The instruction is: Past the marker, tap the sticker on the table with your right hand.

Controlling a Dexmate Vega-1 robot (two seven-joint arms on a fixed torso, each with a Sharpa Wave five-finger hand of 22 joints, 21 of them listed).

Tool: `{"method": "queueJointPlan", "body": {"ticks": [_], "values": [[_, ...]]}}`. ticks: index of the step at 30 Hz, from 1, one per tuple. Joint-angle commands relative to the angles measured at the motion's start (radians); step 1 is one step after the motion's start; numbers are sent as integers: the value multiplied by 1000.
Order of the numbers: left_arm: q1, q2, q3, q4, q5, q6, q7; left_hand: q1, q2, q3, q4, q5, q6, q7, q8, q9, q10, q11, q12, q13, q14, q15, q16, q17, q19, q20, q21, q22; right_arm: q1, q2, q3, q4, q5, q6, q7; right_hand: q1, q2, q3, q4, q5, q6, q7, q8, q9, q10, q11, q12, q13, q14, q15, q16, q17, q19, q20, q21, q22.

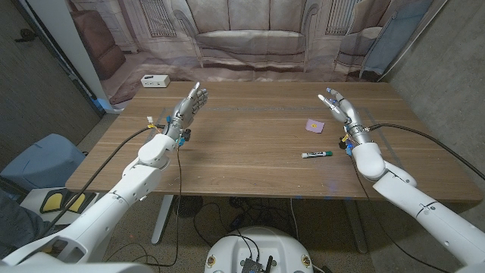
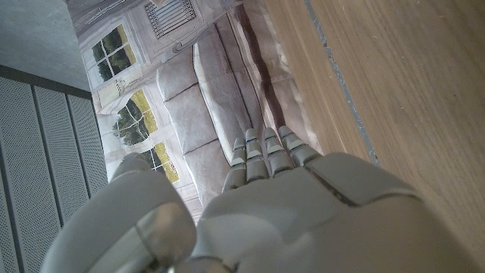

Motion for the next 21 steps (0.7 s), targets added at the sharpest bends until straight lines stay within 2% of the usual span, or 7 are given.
{"method": "queueJointPlan", "body": {"ticks": [1, 12, 21], "values": [[7, -1, -1, -8, 1, -4, 5, 12, 3, 3, -7, -5, 7, 0, -3, 5, 4, -4, 2, 0, 3, -2, -3, 2, 3, 6, -1, 3, 4, -41, -22, -49, -95, -99, -24, 4, -1, -1, -2, -1, -1, 4, -2, 2, -5, -1, -3, 3, -5, -1, -2, 2, 5, -3, -2, 1], [17, 2, -3, -23, 3, 1, 15, 12, 5, 4, -8, -5, 7, 0, -4, 5, 4, -4, 1, -1, 4, -2, -4, 2, 3, 7, -4, 3, 4, -62, -31, -64, -95, -140, -4, 2, 2, -2, -2, -1, 2, 0, 2, 2, -16, 1, -8, 3, -10, 2, -3, 3, -4, -1, -6, 2], [19, 2, -2, -25, 4, 0, 13, 12, 7, 4, -10, -5, 8, 0, -5, 5, 6, -5, 0, -3, 5, -1, -4, 2, 1, 10, -7, 3, 6, -89, -45, -107, -116, -228, 25, -4, 5, -4, -1, -2, 5, -7, 4, 2, -40, 0, -15, 2, -31, 6, -10, 4, -30, 3, -14, 2]]}}
